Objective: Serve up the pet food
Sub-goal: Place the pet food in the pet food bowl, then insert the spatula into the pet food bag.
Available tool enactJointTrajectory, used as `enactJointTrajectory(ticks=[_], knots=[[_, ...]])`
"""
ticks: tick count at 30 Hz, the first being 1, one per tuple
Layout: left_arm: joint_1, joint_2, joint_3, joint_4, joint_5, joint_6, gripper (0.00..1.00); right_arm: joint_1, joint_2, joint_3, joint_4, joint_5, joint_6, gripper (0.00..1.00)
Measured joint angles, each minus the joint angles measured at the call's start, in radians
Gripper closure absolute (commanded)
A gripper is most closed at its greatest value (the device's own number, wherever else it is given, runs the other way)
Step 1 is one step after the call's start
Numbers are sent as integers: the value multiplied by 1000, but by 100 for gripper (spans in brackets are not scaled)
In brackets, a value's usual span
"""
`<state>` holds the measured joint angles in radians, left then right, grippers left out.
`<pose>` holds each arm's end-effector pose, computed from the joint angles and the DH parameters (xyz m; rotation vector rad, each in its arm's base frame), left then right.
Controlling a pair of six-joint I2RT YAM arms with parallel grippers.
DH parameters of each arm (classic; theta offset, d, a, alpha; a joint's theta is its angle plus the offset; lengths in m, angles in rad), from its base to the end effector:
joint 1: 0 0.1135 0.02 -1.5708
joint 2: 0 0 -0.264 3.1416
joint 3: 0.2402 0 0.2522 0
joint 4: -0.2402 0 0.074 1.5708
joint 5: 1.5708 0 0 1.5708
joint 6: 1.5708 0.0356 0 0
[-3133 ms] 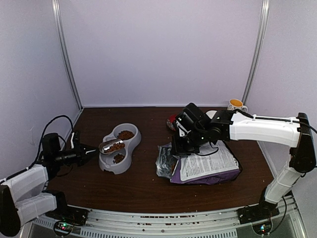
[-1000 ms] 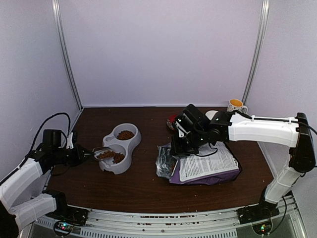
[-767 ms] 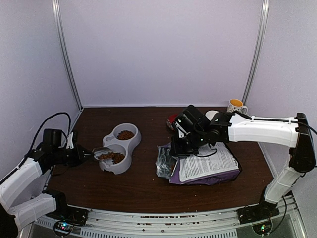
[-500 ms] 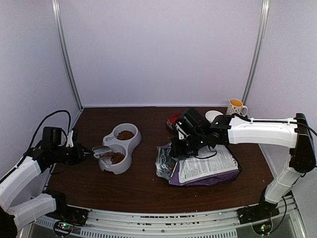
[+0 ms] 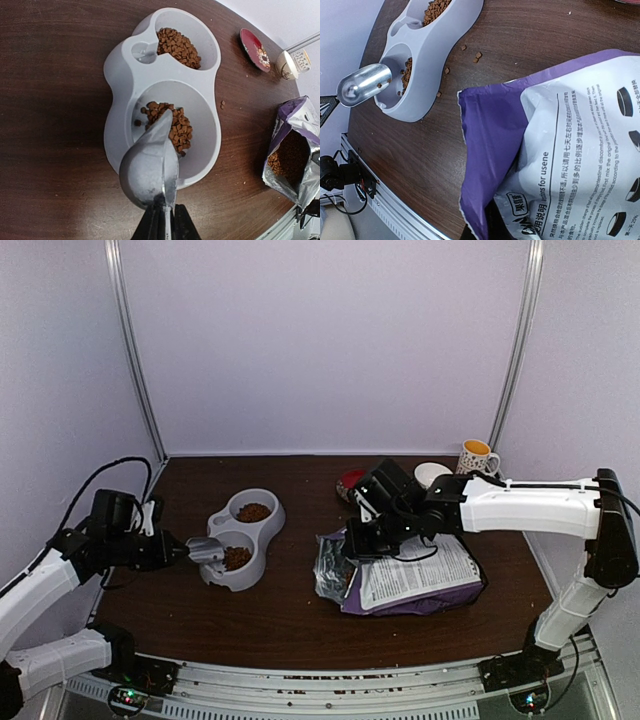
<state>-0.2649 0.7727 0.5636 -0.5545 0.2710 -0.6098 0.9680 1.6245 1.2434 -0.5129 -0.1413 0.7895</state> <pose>0.1532 -0.0514 0.2307 -0.2763 2.4072 -0.7363 0.1956 0.2930 0.2565 -0.3063 2.6715 0.8498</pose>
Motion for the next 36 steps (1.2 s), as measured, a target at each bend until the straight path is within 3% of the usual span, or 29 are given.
enactJointTrajectory(ticks=[16, 23, 29, 36], knots=[[-159, 63, 97, -109, -242, 28, 100, 0, -44, -61, 40, -4, 0, 100], [-176, 76, 145, -143, -300, 49, 100, -1, -76, -98, 45, -4, 0, 100], [-188, 75, 186, -158, -272, 73, 100, -4, -95, -119, 61, -4, 0, 100], [-210, 69, 194, -118, -108, 92, 100, -4, -95, -120, 62, -4, -3, 100]])
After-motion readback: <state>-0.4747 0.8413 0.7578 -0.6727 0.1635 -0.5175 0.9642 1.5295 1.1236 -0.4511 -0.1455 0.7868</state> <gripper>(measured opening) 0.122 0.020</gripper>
